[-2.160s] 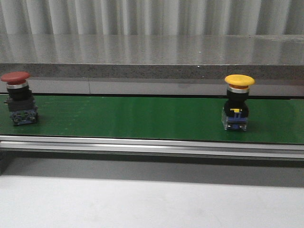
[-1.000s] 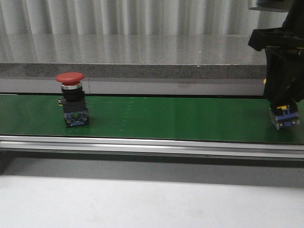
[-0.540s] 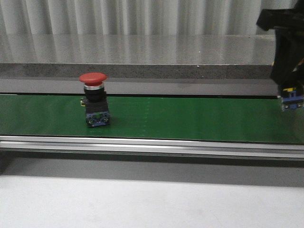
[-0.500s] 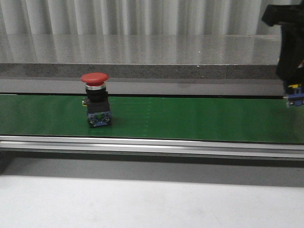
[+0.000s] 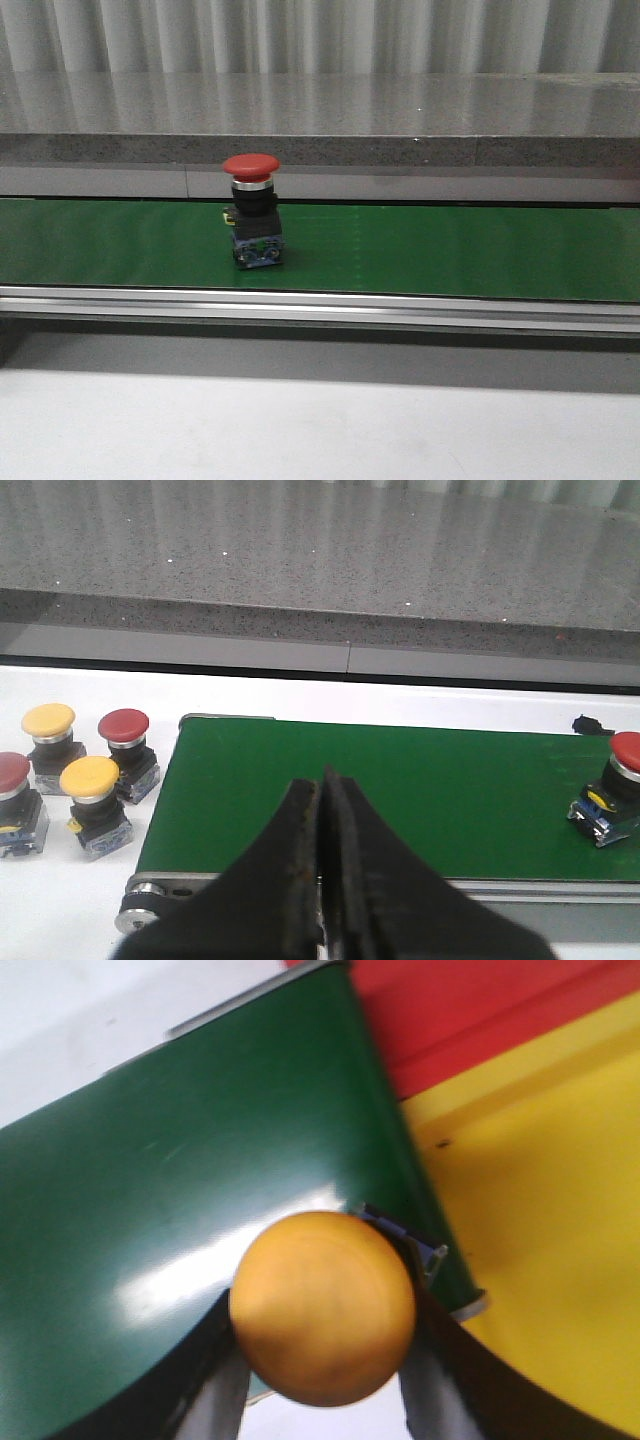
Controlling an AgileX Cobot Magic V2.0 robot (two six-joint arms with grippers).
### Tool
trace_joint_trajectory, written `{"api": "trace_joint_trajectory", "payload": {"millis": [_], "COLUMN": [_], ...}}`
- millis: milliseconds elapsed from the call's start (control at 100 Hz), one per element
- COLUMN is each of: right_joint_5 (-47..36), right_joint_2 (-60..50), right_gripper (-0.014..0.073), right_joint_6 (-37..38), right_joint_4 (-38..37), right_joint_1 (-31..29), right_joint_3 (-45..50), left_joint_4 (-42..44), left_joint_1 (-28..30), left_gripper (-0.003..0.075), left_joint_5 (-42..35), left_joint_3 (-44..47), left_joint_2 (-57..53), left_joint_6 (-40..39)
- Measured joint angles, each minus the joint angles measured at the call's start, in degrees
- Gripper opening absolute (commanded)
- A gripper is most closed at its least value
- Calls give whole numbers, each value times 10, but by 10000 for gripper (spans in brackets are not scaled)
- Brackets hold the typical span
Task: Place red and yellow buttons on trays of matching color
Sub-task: 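Carry the yellow button into the yellow tray and open the right gripper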
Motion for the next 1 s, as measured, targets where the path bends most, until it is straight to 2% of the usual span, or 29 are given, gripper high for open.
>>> {"api": "trace_joint_trajectory", "payload": {"millis": [150,290,520,670,1000], "right_joint_5": [-56,-129,-237,-288,-336], "right_joint_2": [0,0,11,37,94], "right_gripper": [160,160,160,160,164], "right_joint_6": [16,21,22,23,24], "right_joint_4": [37,58,97,124,154], "right_joint_1": [-88,-122,-127,-127,-127], "right_joint_3": [35,82,152,165,165], "left_joint_4": [0,0,0,0,0], "left_joint_1": [0,0,0,0,0], "left_gripper": [-20,-20,-20,-20,-20], "left_joint_5": [0,0,0,0,0], "left_joint_3": [0,0,0,0,0], "left_joint_2": [0,0,0,0,0], "left_joint_6": [0,0,0,0,0]}}
